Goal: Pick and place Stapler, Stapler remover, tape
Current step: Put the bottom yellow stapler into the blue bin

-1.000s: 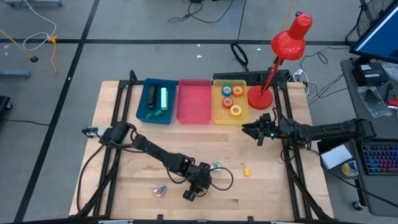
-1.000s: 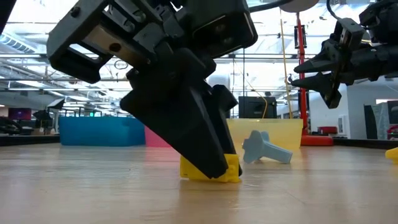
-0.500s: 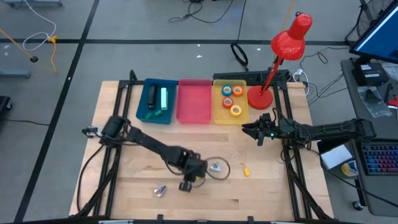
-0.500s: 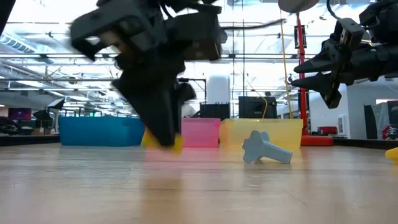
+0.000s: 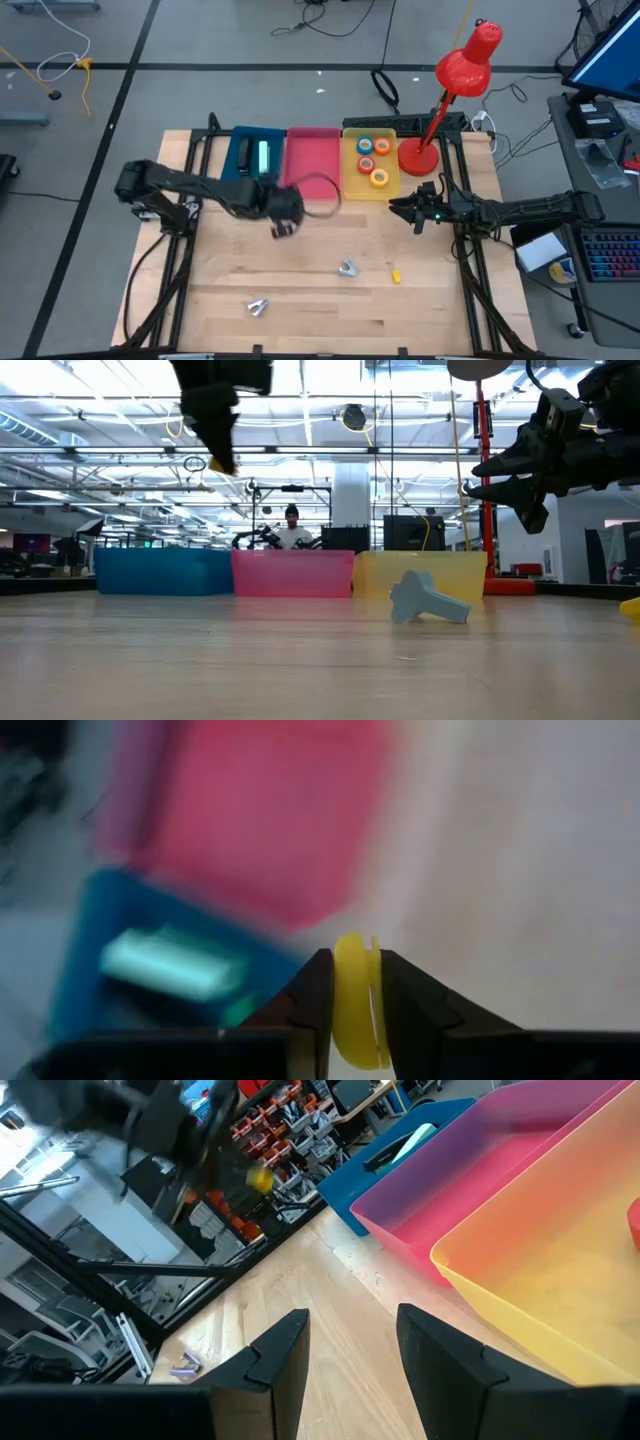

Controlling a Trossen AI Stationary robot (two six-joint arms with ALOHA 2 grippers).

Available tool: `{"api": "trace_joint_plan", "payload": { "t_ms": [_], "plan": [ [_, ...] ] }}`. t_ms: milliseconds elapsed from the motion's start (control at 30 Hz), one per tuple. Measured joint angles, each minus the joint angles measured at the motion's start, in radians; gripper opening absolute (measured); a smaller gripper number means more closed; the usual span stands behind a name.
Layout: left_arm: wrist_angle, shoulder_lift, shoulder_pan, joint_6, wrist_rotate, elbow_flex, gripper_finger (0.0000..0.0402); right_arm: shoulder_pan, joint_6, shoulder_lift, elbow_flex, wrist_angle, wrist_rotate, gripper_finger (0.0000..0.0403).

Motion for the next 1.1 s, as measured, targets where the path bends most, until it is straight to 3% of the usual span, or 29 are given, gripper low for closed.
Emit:
{"api": "trace_joint_plan", "payload": {
  "t_ms": [233,467,767,1100],
  "plan": [
    [-0.214,-0.109,0.222,-0.076,-0.089,-0.025,0.0059,0.000,-0.001,0.000,0.000,0.000,0.001,0.0144],
    [-0.195,-0.194,0.428,-0.116,-0.006,-0.182,0.0072,0.000,-0.005,0.000,0.000,0.000,0.002,0.0144],
    [-0.052,-0.232,0.551,-0.084,0.084,-0.423,0.0079,0.000,-0.005,0.000,0.000,0.000,0.097,0.0144],
    [0.147,-0.234,0.639,0.029,0.163,-0.543,0.0080,0.000,-0.005,0.000,0.000,-0.001,0.100,0.0144]
  ]
}}
